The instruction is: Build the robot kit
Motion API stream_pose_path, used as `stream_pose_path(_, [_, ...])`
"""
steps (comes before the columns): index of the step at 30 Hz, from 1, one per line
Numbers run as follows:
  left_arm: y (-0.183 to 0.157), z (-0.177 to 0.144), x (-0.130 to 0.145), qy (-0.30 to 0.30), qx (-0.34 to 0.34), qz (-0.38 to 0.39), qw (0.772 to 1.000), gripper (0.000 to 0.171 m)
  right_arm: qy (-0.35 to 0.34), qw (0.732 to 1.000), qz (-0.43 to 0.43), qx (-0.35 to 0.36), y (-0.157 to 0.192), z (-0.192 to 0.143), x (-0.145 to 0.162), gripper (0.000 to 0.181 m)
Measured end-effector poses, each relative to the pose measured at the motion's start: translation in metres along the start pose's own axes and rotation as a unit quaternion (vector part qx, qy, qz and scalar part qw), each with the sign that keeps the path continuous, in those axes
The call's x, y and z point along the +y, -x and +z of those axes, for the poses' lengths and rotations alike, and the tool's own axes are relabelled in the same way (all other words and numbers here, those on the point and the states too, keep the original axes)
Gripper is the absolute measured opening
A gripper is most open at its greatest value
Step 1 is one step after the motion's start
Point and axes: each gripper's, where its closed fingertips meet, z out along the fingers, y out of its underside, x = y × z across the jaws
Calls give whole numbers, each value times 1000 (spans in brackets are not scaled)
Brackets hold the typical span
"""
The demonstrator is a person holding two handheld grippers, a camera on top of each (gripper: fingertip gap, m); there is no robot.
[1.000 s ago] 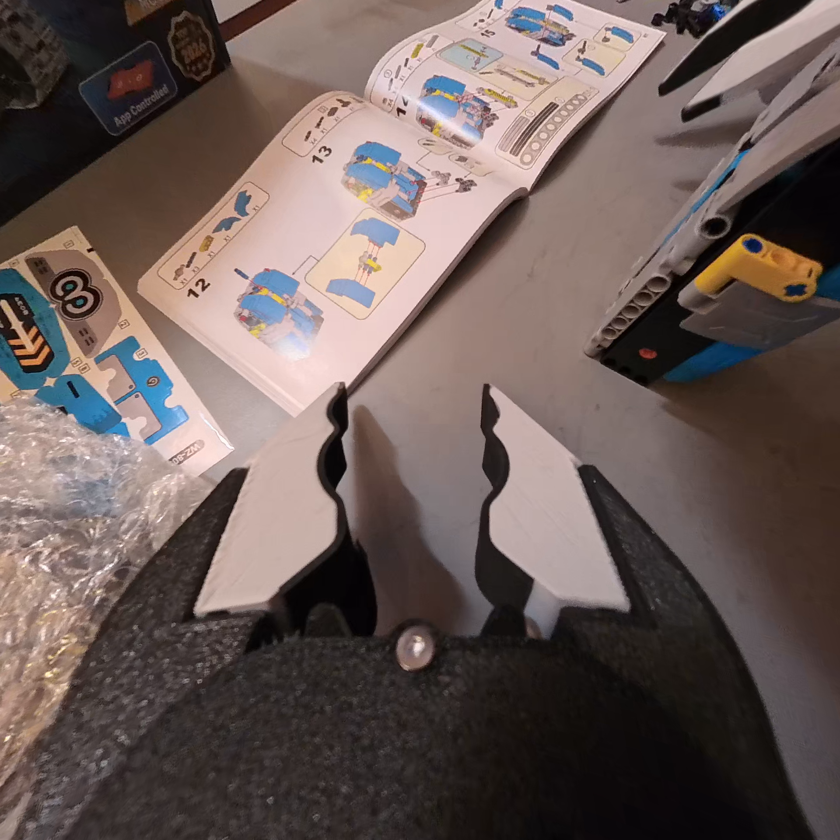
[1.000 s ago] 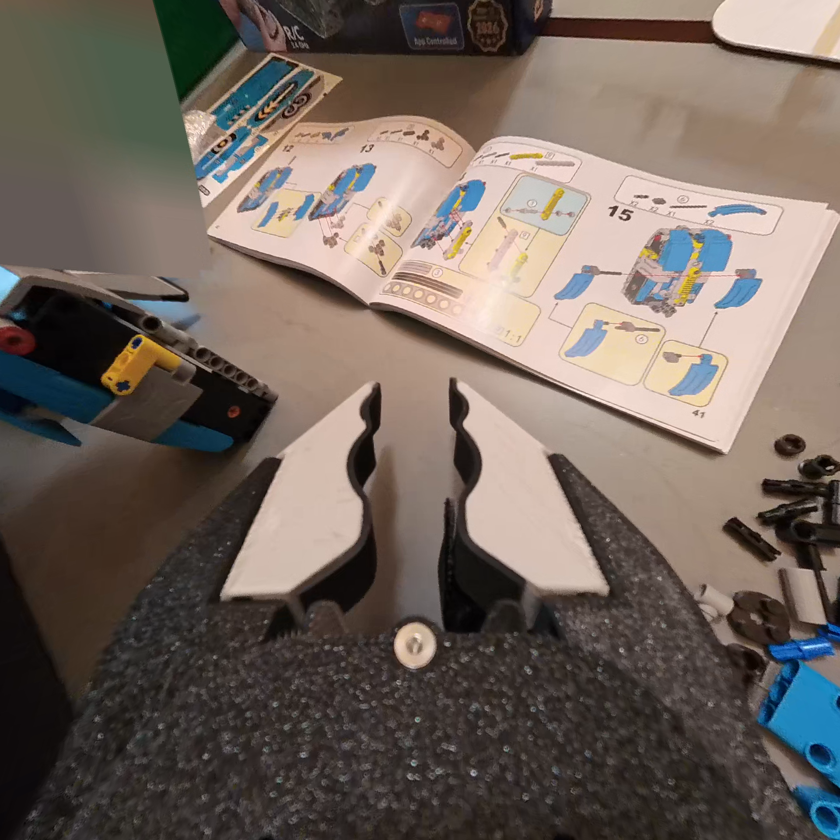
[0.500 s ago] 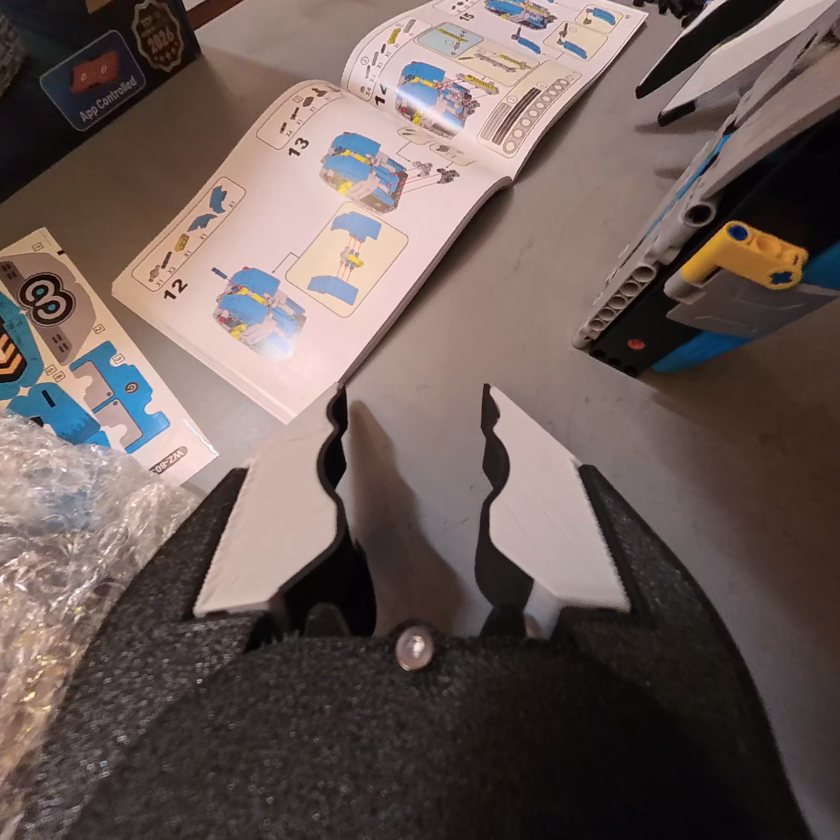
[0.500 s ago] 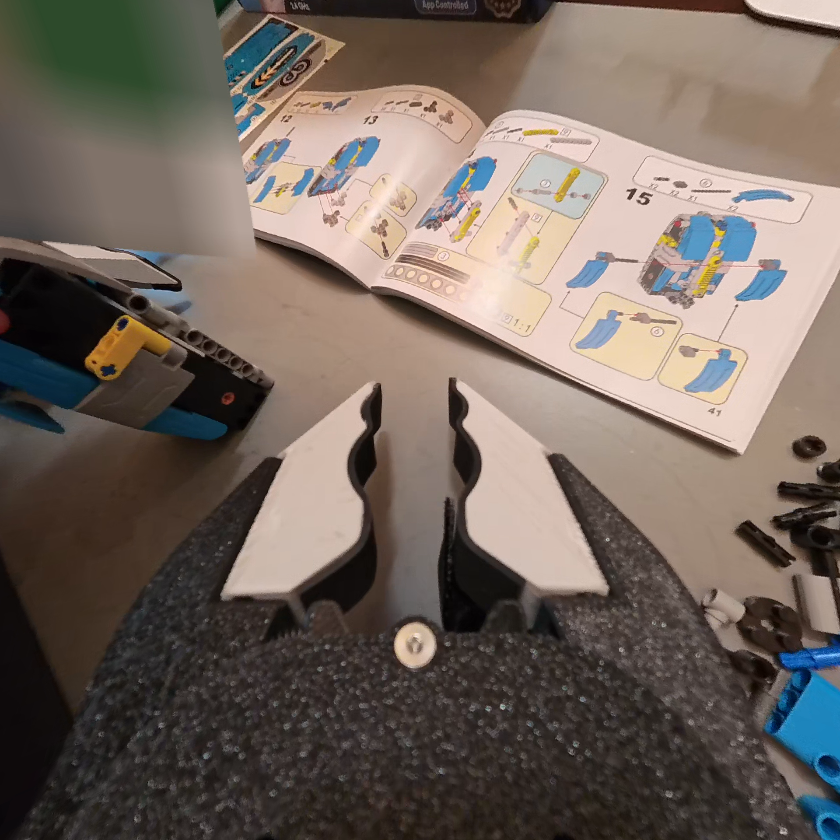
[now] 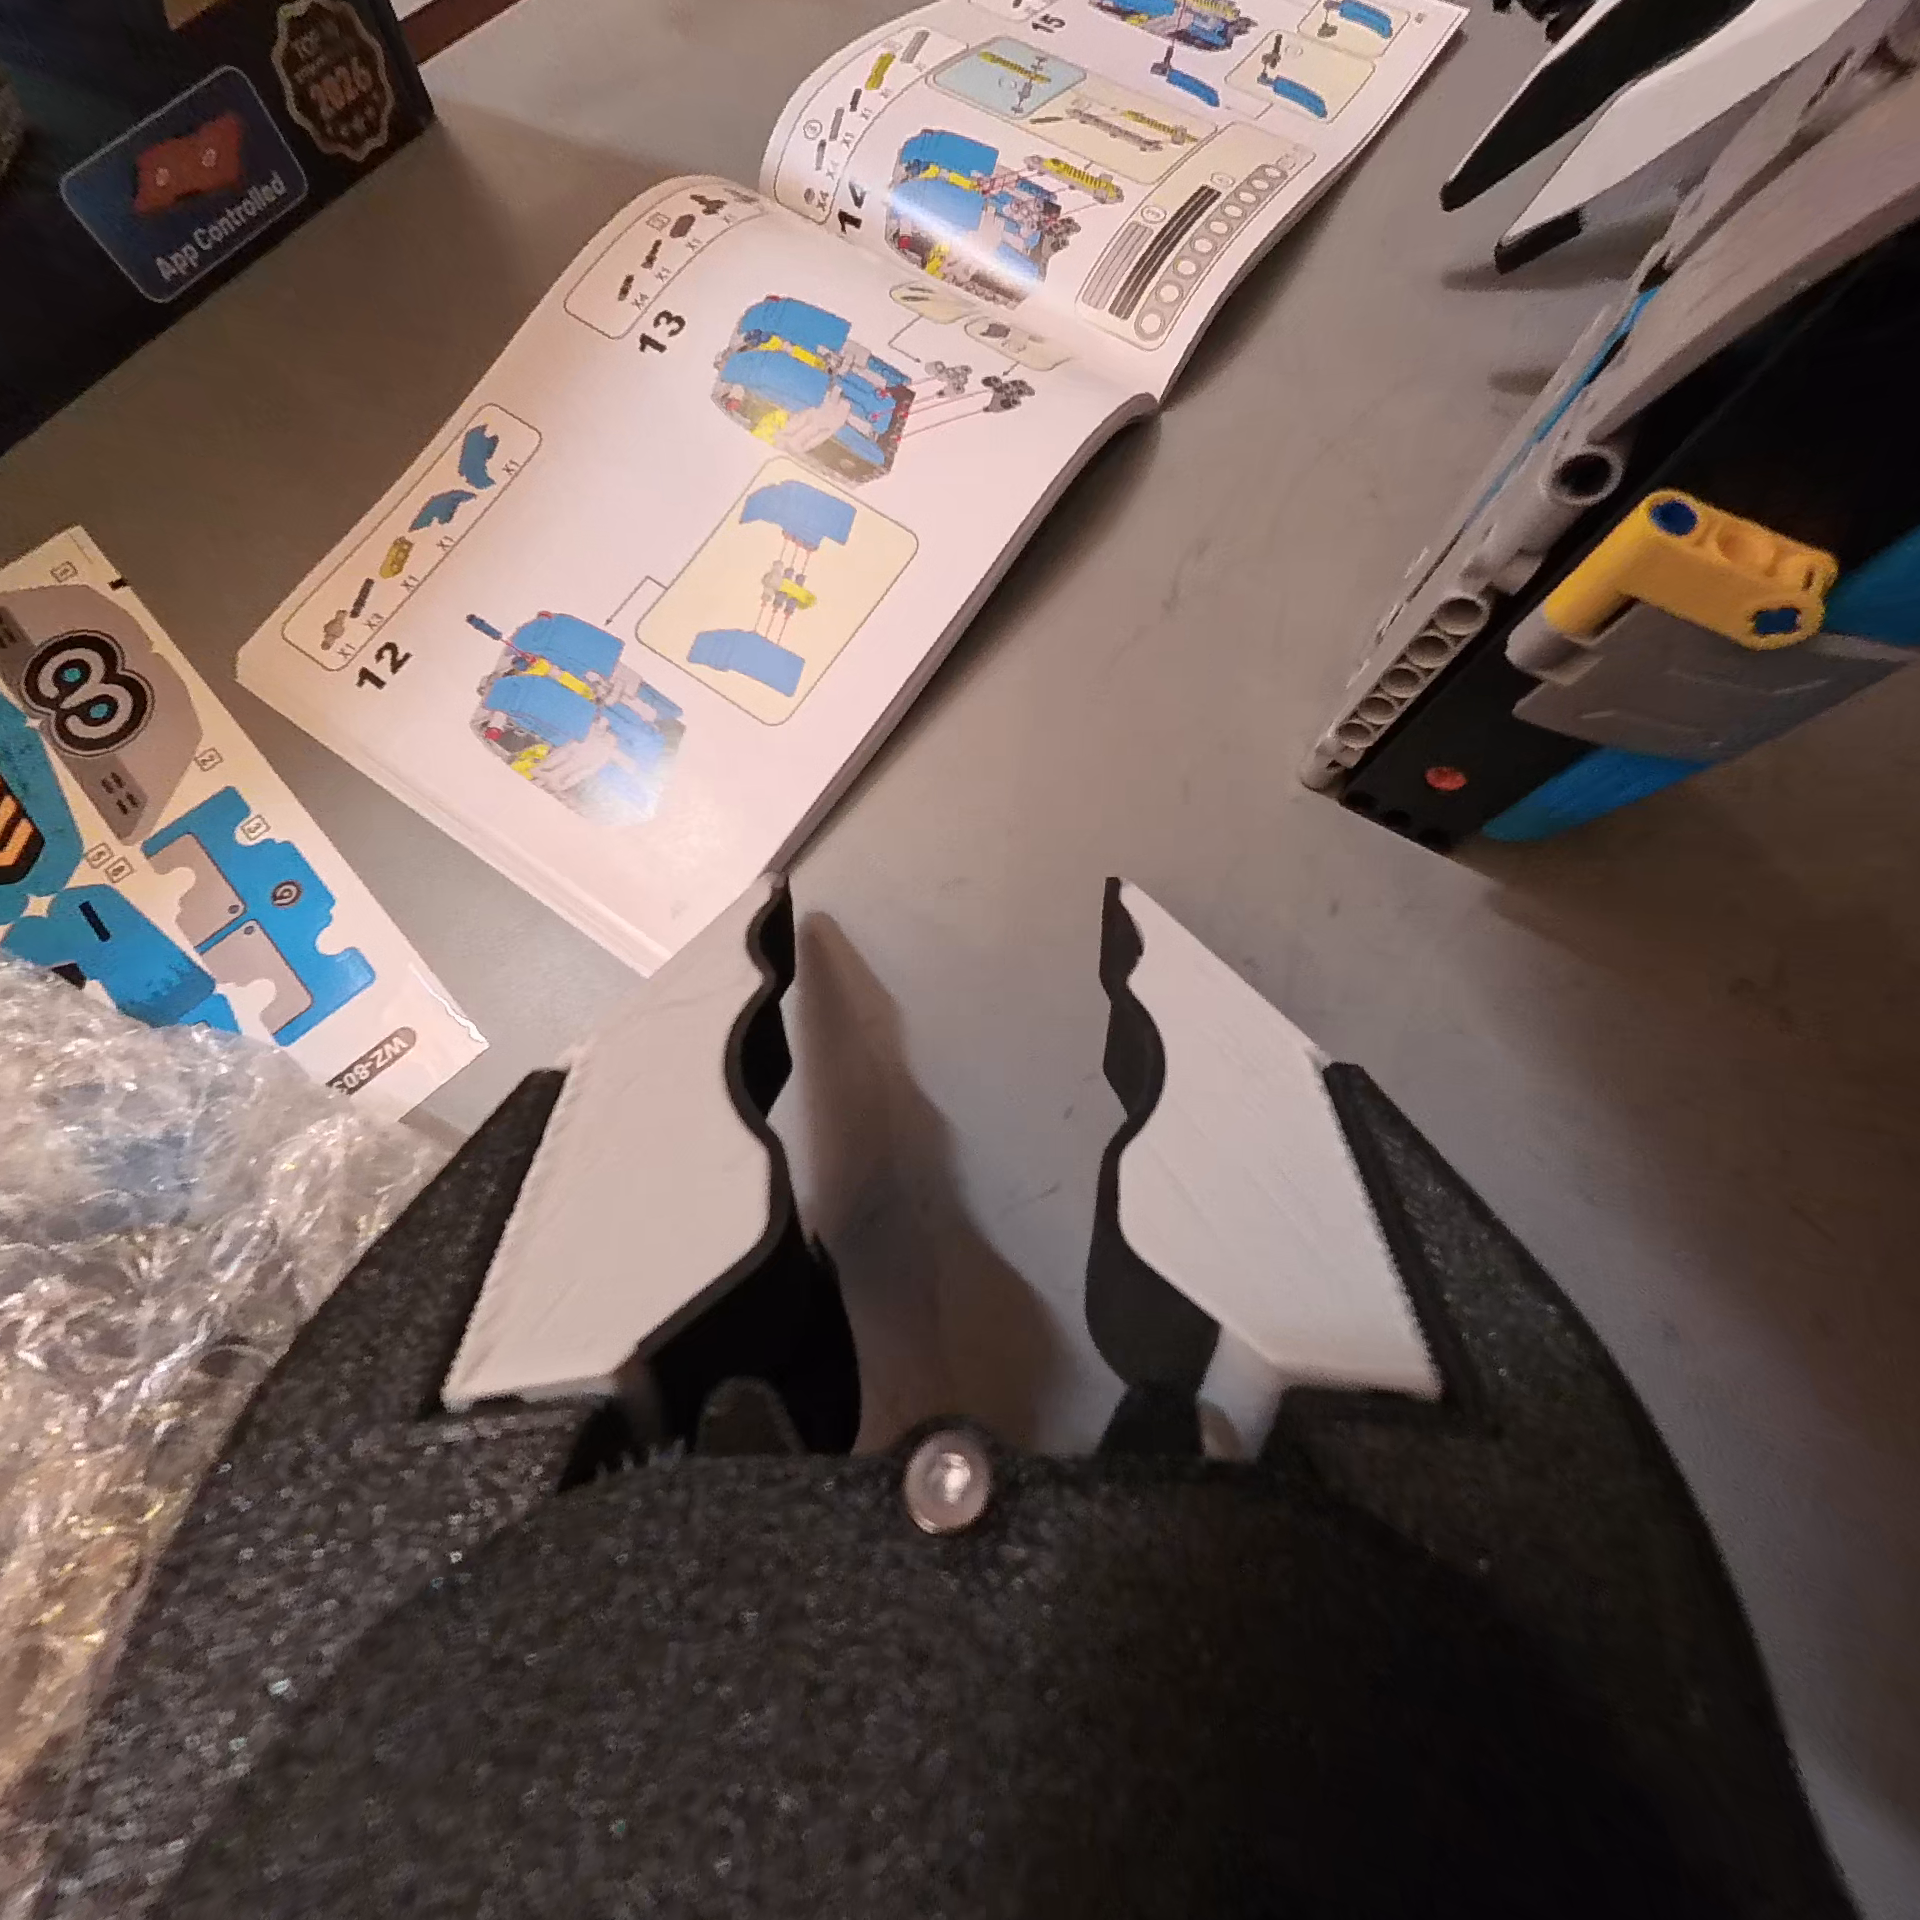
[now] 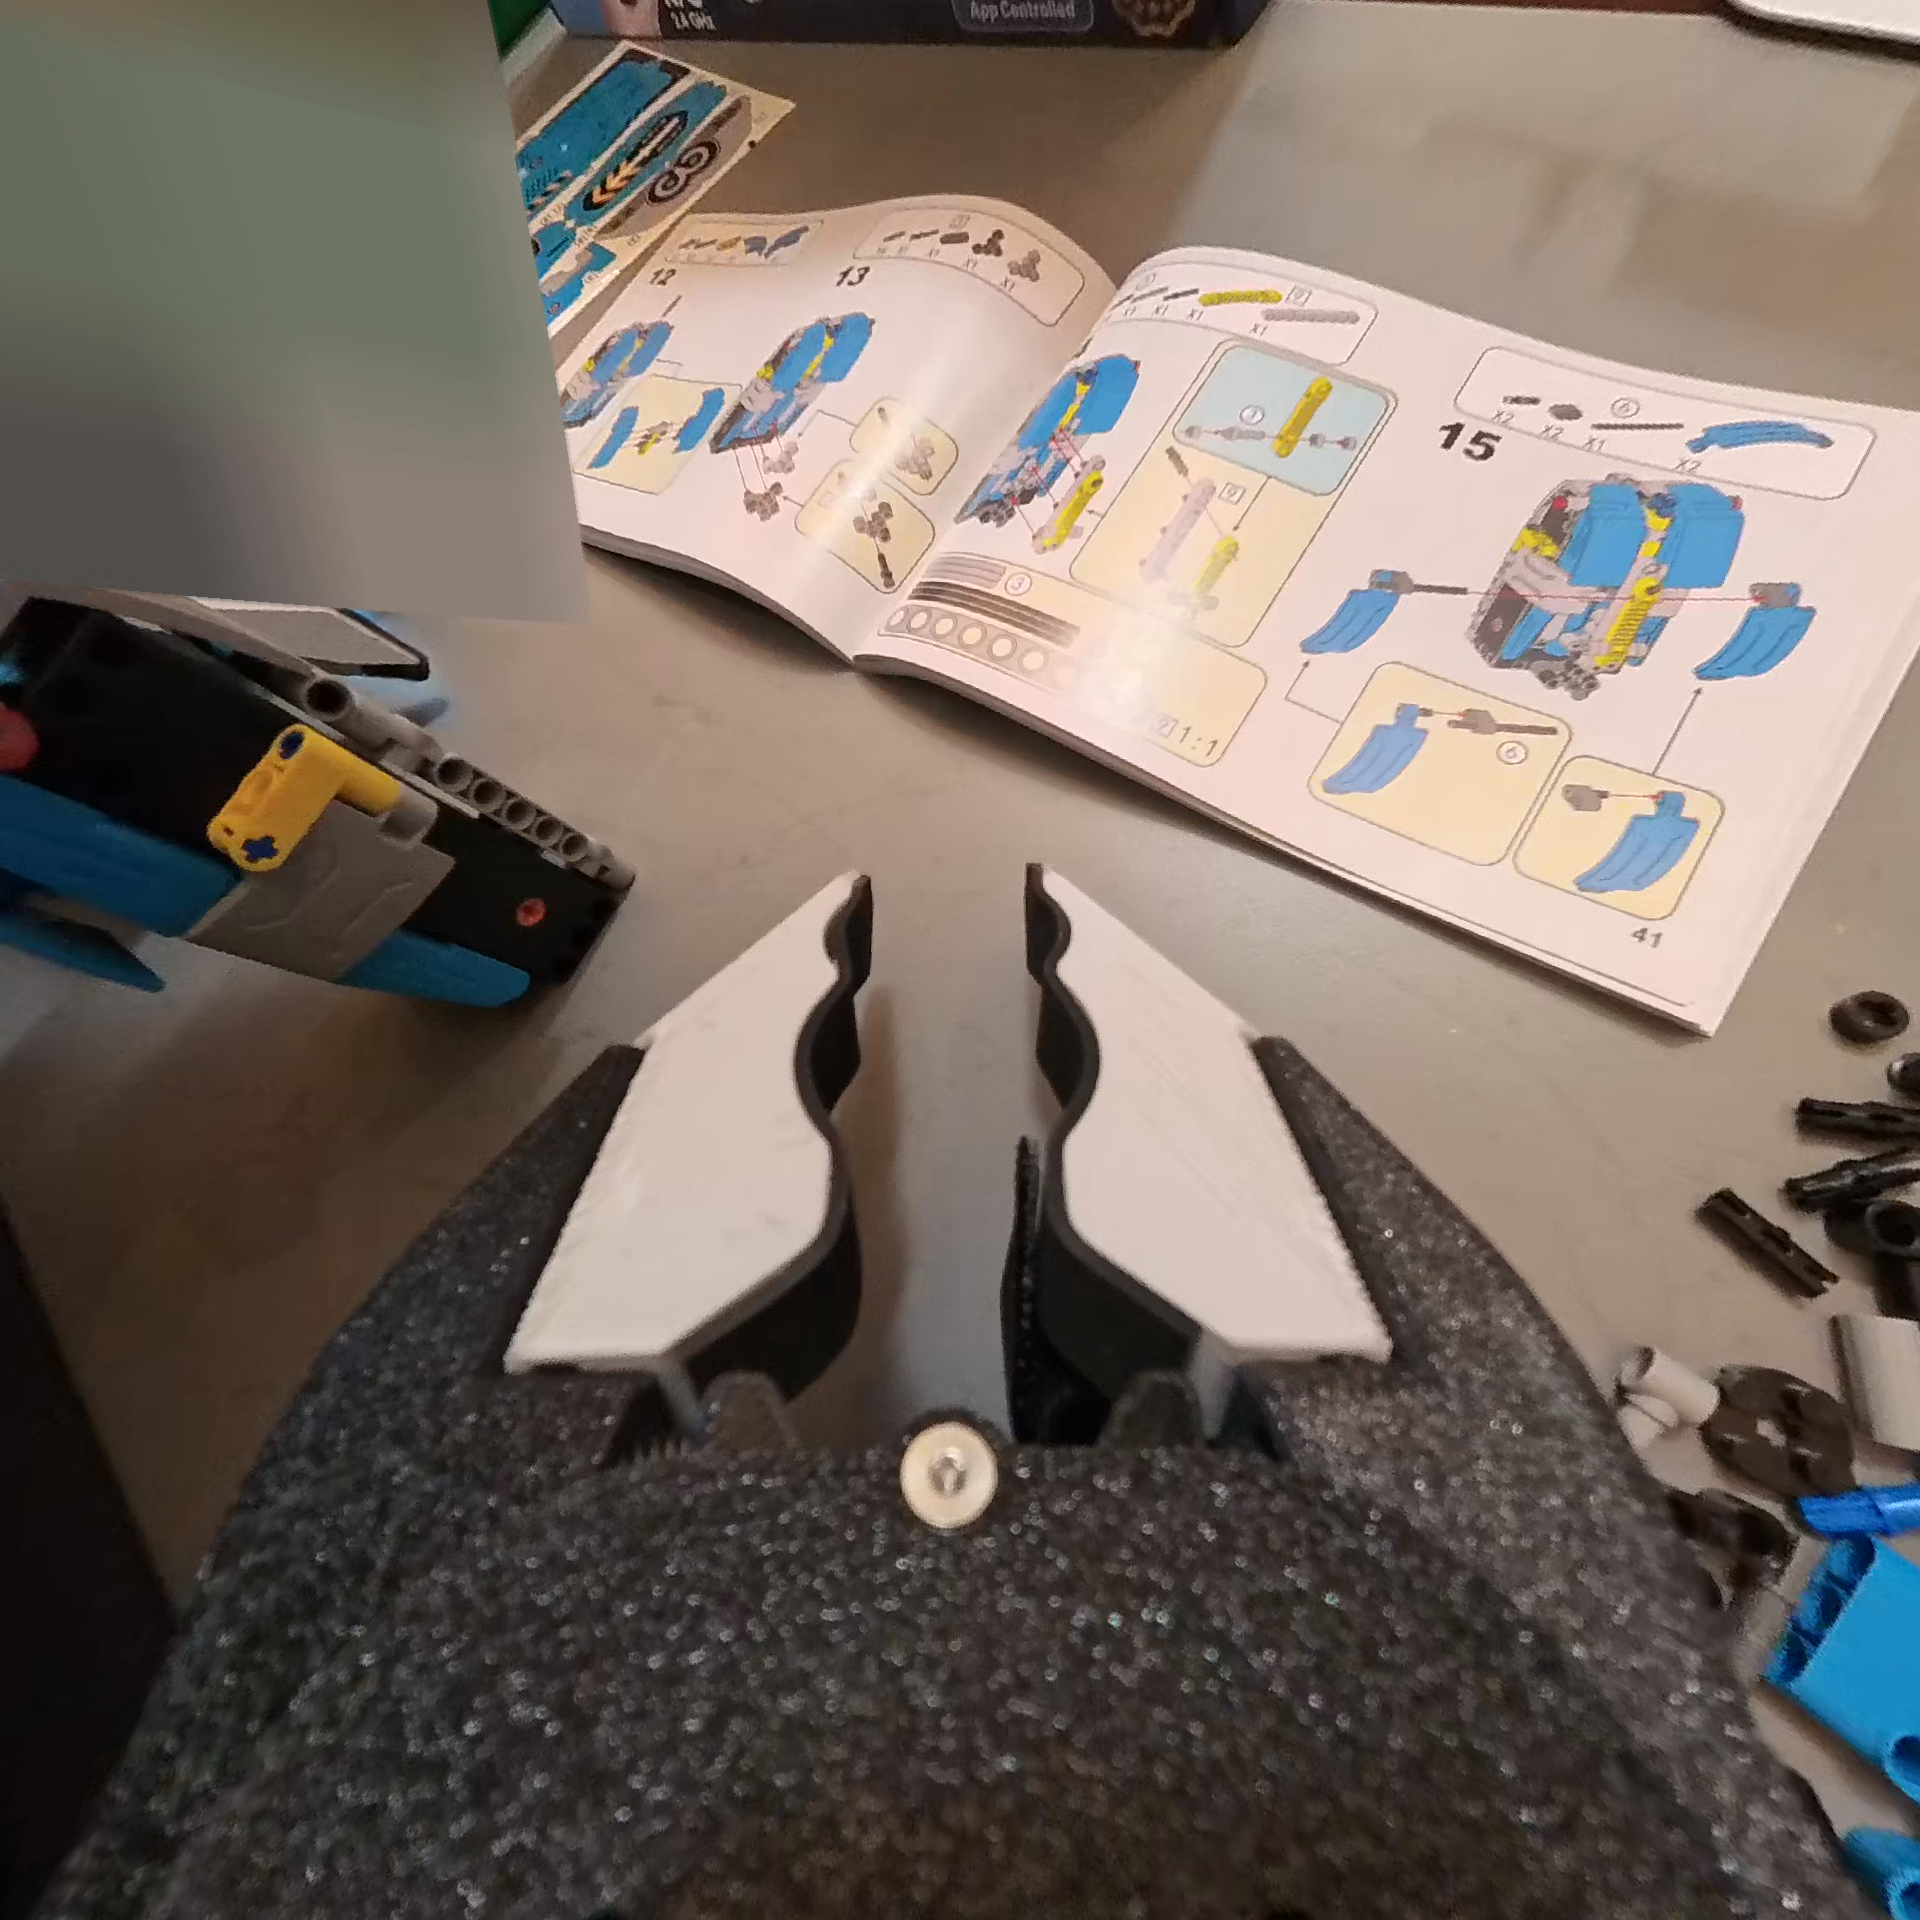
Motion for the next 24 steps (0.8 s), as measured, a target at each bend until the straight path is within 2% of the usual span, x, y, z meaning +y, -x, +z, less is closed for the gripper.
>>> stream_pose_path(4, [3,1,0,2,6,-19,1000,59,4,1000,-18,-6,8,3,0,28])
stream_pose_path(9, [3,1,1,7,2,-15,1000,59,5,997,-78,8,20,3,-2,27])
stream_pose_path(13, [-1,3,4,18,-12,17,1000,59,-13,996,-90,5,27,-2,-7,26])
stream_pose_path(19, [-2,0,2,4,-62,82,995,59,-26,996,-89,2,35,-6,-9,26])
stream_pose_path(24, [-2,-1,1,1,-75,97,992,60,-28,994,-101,8,37,-5,-8,26])
